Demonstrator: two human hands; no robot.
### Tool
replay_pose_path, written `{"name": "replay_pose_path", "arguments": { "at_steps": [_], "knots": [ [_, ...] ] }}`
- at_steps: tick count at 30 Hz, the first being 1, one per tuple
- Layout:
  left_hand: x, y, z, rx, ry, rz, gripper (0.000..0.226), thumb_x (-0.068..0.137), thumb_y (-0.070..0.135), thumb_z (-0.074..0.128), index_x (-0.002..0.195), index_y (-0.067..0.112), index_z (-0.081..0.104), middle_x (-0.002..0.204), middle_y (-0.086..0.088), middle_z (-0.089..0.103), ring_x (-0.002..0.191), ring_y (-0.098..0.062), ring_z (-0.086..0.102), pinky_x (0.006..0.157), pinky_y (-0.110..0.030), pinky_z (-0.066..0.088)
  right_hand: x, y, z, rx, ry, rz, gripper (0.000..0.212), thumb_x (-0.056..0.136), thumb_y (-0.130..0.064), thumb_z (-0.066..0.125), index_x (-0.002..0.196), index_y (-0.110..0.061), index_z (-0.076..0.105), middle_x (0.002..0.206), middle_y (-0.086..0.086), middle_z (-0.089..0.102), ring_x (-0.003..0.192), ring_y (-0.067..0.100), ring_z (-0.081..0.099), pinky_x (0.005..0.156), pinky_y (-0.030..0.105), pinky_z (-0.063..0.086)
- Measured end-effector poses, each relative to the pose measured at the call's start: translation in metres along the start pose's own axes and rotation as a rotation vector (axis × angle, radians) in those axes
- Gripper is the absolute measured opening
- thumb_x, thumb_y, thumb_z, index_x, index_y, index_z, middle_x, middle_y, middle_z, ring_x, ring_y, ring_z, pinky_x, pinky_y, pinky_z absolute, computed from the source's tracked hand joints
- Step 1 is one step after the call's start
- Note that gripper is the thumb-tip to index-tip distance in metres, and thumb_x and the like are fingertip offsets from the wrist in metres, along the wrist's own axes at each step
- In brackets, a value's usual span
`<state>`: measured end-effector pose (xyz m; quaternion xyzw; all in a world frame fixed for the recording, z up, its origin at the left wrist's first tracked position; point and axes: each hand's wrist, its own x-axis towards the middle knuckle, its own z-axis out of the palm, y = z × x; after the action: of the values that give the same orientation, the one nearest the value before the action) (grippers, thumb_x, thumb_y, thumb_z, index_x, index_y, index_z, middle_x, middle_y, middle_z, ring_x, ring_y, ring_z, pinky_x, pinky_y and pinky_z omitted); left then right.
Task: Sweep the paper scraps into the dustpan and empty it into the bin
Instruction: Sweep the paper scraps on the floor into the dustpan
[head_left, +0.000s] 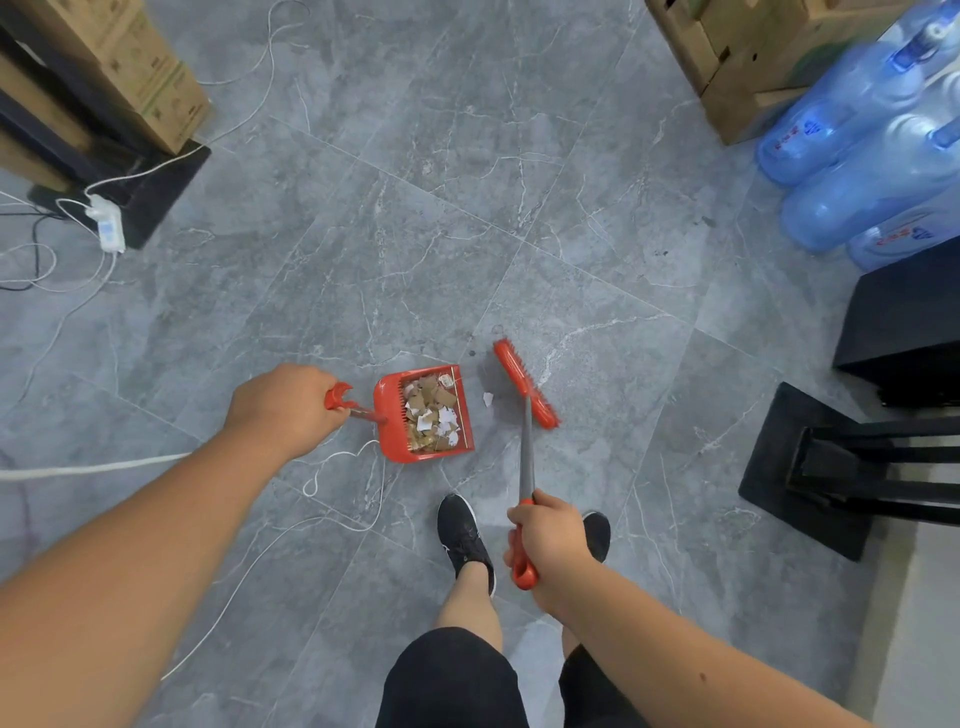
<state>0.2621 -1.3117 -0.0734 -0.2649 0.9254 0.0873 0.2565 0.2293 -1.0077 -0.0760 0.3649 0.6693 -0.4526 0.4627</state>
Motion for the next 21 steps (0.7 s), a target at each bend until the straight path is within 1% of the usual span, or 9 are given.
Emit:
{"name": "replay_pose_path", "arguments": {
  "at_steps": [3,5,7,9,11,14,15,17,21],
  "knots": [
    [0.002,-0.003,0.006,-0.026,-0.008,-0.018,0.022,0.087,0.049,0.06,0.081,0.029,0.066,0.083,0.005,0.064,0.082,-0.023,0.062,0.063,-0.029,0.044,0.009,0.0,0.008,-0.017,-0.01,0.026,0.022,0.093,0.001,0.044,0.111,-0.009,0.052,0.06,0.008,0.041,0.041,0.018,0.037,0.037,0.02,0.026],
    [0.004,-0.001,0.005,-0.029,-0.007,-0.016,0.023,0.089,0.049,0.059,0.081,0.03,0.066,0.082,0.006,0.062,0.082,-0.023,0.062,0.065,-0.029,0.045,0.01,0.003,0.014,0.002,-0.053,0.046,0.014,0.091,0.004,0.044,0.097,-0.008,0.049,0.058,0.006,0.039,0.043,0.017,0.035,0.039,0.019,0.023],
    [0.007,0.002,0.004,-0.021,-0.013,-0.011,0.021,0.091,0.049,0.058,0.082,0.031,0.065,0.082,0.006,0.062,0.083,-0.023,0.061,0.065,-0.029,0.044,0.008,0.007,0.017,-0.001,-0.095,0.059,0.012,0.091,0.005,0.046,0.09,-0.006,0.049,0.054,0.006,0.037,0.043,0.018,0.034,0.038,0.019,0.026],
    [0.009,0.004,0.003,-0.025,-0.014,-0.016,0.021,0.09,0.047,0.058,0.076,0.032,0.061,0.081,0.006,0.062,0.08,-0.022,0.059,0.065,-0.029,0.044,0.002,0.01,0.016,-0.021,-0.136,0.074,0.011,0.091,0.004,0.047,0.095,-0.005,0.053,0.054,0.006,0.037,0.043,0.019,0.035,0.039,0.021,0.027],
    [0.01,0.005,0.002,-0.037,-0.012,-0.02,0.024,0.09,0.045,0.059,0.071,0.031,0.058,0.075,0.008,0.058,0.076,-0.021,0.058,0.064,-0.029,0.044,-0.004,0.009,0.011,-0.004,-0.173,0.099,0.012,0.092,0.002,0.048,0.097,-0.008,0.05,0.056,0.007,0.039,0.042,0.019,0.036,0.041,0.021,0.023],
    [0.012,0.004,0.001,-0.044,-0.017,-0.024,0.023,0.09,0.045,0.058,0.076,0.028,0.065,0.076,0.006,0.06,0.076,-0.022,0.06,0.063,-0.029,0.045,-0.015,0.004,-0.002,0.047,-0.207,0.113,0.013,0.092,-0.001,0.049,0.104,-0.005,0.052,0.064,0.01,0.045,0.043,0.018,0.04,0.041,0.02,0.023],
    [0.013,0.004,0.0,-0.043,-0.02,-0.024,0.023,0.09,0.046,0.058,0.079,0.028,0.066,0.079,0.006,0.061,0.078,-0.022,0.06,0.064,-0.029,0.045,-0.018,0.003,-0.006,0.054,-0.218,0.106,0.011,0.092,-0.001,0.049,0.101,-0.005,0.053,0.065,0.011,0.046,0.044,0.018,0.041,0.043,0.02,0.022],
    [0.013,0.003,0.0,-0.041,-0.023,-0.024,0.022,0.09,0.047,0.057,0.081,0.028,0.066,0.082,0.005,0.062,0.08,-0.023,0.061,0.066,-0.03,0.046,-0.026,0.003,-0.011,0.049,-0.229,0.092,0.009,0.091,-0.001,0.048,0.095,-0.008,0.052,0.064,0.01,0.045,0.044,0.019,0.039,0.045,0.022,0.02],
    [0.013,0.002,0.001,-0.04,-0.024,-0.031,0.023,0.089,0.047,0.058,0.079,0.028,0.065,0.08,0.006,0.062,0.078,-0.022,0.061,0.066,-0.03,0.048,-0.038,0.011,-0.009,0.043,-0.21,0.044,0.014,0.092,0.001,0.049,0.101,-0.009,0.053,0.059,0.01,0.045,0.04,0.019,0.039,0.042,0.022,0.025]
  ]
}}
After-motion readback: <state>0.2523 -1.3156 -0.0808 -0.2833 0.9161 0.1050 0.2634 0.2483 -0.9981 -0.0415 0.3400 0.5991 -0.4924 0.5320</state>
